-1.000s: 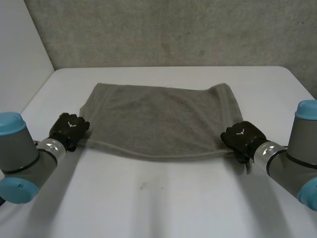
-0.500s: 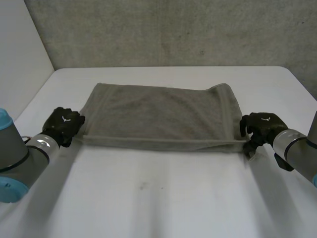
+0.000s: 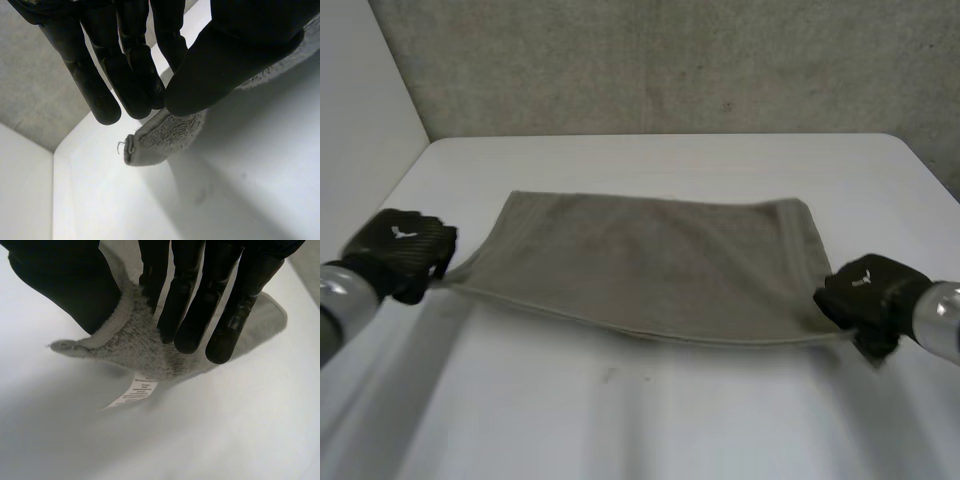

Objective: Fold the towel.

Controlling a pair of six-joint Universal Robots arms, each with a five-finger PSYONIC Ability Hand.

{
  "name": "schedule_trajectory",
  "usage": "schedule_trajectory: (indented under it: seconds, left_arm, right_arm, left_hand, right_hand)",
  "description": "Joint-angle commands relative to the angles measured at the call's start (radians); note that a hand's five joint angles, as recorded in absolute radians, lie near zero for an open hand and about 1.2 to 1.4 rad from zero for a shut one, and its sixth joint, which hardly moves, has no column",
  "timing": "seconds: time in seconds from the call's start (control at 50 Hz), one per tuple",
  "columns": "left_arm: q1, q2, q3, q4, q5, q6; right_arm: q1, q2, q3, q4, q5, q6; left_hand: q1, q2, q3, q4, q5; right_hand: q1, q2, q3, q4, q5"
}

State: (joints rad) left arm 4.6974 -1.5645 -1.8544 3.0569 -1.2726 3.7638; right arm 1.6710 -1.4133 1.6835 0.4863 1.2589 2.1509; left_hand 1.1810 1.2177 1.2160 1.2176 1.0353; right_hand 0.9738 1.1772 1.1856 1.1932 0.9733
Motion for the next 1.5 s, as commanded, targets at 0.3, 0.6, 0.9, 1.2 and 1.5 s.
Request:
schedule_trajectory:
  seconds: [0.3,0.6,0.9,1.2,1.5]
  left_arm:
    - [0.032,0.047,0.0,-0.044,0.176,0.039]
    - [-0.079,-0.342,0.221,0.091,0.099,0.025]
    - [-0.203,-0.452,0.664,0.725,-0.077,-0.137]
    - [-0.126,-0.275,0.414,0.835,-0.122,-0.365]
    - [-0.068,-0.335,0.006,0.726,0.024,-0.272]
  right_arm:
    - [-0.116,0.04,-0.091,0.155,-0.122,-0.191]
    - [-0.03,0.255,-0.222,-0.077,-0.012,-0.039]
    - [0.147,0.296,-0.644,-0.884,0.217,0.187]
    - [0.15,0.151,-0.384,-0.785,0.174,0.264]
    - [0.139,0.249,-0.064,-0.698,0.03,0.19]
  left_hand:
    - [0.215,0.179,0.18,0.179,0.186]
    - [0.215,0.179,0.18,0.179,0.186]
    - [0.215,0.179,0.18,0.179,0.186]
    - [0.215,0.179,0.18,0.179,0.186]
    - [0.215,0.179,0.18,0.179,0.186]
  right_hand:
    - [0.422,0.219,0.211,0.203,0.248]
    - [0.422,0.219,0.211,0.203,0.248]
    - [0.422,0.219,0.211,0.203,0.248]
    - [0.422,0.219,0.211,0.203,0.248]
    - [0.422,0.219,0.211,0.203,0.248]
